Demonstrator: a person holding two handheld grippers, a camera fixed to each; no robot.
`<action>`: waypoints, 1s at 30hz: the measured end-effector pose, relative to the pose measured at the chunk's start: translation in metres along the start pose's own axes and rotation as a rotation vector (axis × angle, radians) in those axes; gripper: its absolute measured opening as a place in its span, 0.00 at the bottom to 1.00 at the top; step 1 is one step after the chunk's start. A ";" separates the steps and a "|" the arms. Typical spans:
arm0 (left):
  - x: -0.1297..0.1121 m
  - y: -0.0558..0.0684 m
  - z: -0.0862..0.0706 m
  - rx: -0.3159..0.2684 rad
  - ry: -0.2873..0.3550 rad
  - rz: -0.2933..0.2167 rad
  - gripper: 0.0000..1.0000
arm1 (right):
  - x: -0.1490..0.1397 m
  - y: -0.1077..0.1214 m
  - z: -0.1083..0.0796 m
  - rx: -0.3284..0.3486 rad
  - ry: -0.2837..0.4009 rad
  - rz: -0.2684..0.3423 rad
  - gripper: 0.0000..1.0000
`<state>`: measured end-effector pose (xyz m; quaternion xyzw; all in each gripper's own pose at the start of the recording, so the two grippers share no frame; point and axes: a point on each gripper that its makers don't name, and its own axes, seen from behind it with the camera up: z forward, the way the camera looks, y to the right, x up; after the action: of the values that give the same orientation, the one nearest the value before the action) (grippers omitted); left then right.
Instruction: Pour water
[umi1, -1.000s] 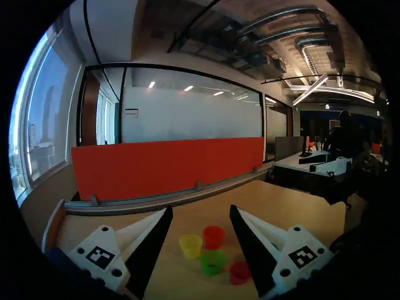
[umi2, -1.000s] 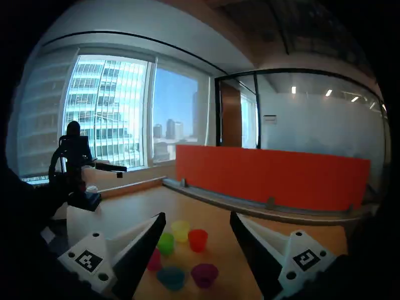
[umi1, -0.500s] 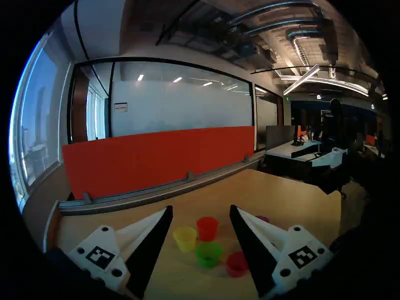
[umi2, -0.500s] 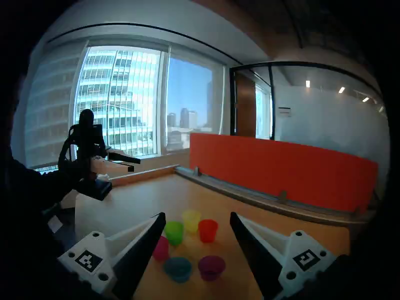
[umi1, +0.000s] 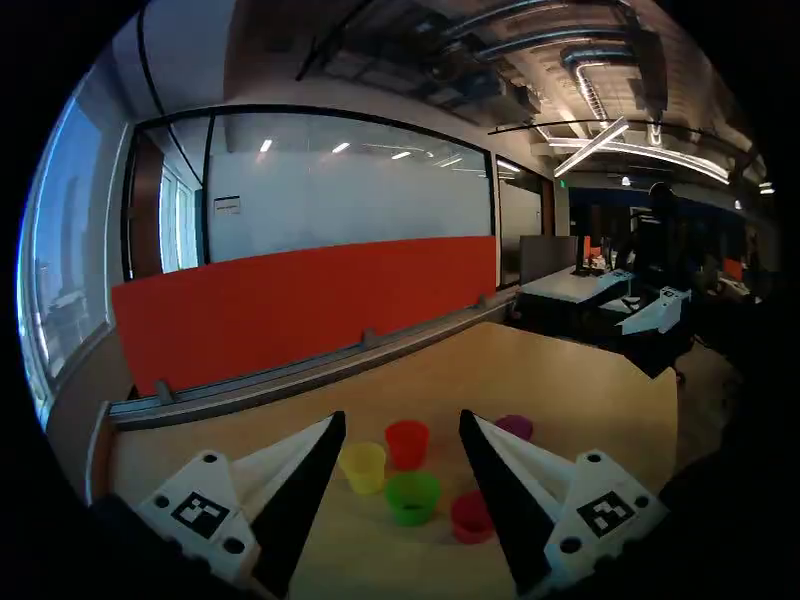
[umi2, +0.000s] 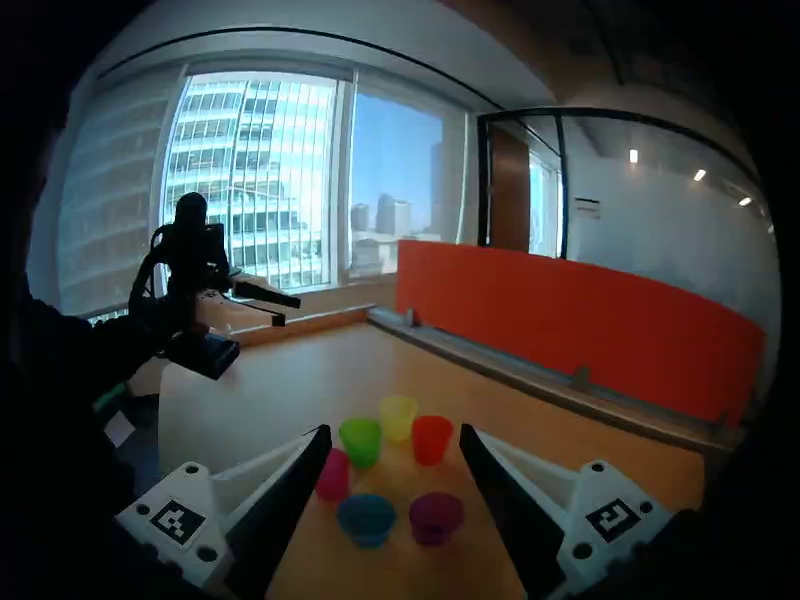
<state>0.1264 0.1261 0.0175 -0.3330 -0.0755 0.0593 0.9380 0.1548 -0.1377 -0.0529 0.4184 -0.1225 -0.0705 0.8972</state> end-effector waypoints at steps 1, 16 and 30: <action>-0.002 0.000 0.001 -0.003 -0.003 -0.001 0.84 | -0.003 -0.001 0.001 0.001 -0.006 -0.003 0.99; -0.048 0.002 0.020 -0.034 -0.076 -0.007 0.84 | -0.045 -0.007 0.012 0.031 -0.083 -0.013 1.00; -0.089 0.004 0.031 -0.049 -0.135 -0.004 0.84 | -0.079 -0.005 0.018 0.045 -0.141 -0.018 1.00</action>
<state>0.0333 0.1341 0.0296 -0.3511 -0.1407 0.0778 0.9224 0.0740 -0.1366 -0.0582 0.4337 -0.1831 -0.1048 0.8760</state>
